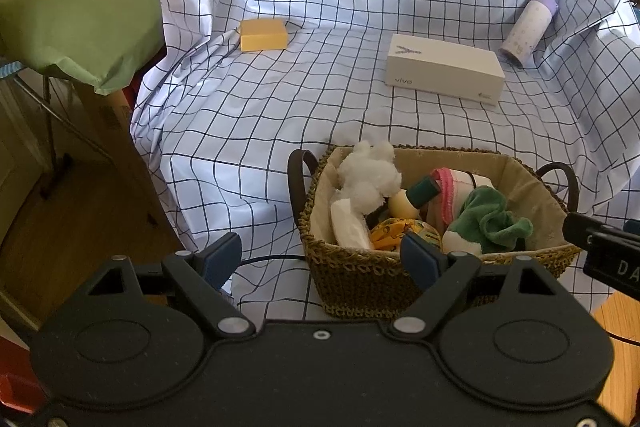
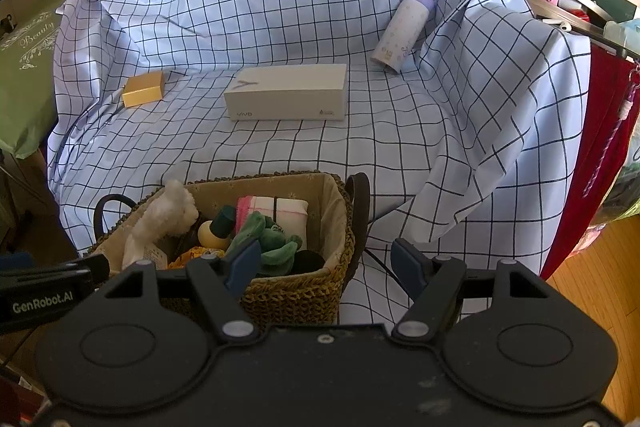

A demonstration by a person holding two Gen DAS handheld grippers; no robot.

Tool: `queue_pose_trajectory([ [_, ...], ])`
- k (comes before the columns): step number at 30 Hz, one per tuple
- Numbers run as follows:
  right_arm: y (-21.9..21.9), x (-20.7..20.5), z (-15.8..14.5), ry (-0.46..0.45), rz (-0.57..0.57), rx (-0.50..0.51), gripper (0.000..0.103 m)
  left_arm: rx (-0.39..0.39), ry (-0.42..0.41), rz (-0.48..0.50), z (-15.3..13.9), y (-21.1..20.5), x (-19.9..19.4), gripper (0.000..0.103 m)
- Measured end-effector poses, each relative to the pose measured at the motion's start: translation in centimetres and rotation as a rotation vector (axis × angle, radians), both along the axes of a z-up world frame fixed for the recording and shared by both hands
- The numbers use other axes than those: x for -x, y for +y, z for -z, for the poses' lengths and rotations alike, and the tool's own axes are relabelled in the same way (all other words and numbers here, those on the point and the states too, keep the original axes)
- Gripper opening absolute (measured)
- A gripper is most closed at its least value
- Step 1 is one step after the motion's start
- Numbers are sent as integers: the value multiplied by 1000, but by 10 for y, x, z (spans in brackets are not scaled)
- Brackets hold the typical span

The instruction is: Organize soft objects

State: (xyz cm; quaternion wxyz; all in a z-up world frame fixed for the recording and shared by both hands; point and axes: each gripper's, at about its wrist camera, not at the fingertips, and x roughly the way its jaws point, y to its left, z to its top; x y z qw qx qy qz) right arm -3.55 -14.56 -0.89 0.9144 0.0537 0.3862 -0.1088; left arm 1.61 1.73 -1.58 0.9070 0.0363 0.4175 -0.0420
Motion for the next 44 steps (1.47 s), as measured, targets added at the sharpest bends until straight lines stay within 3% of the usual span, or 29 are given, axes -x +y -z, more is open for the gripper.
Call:
queue_pose_trajectory([
  [44, -2, -1, 1, 13, -7, -8, 73, -7, 16, 3, 3, -2, -1, 83],
])
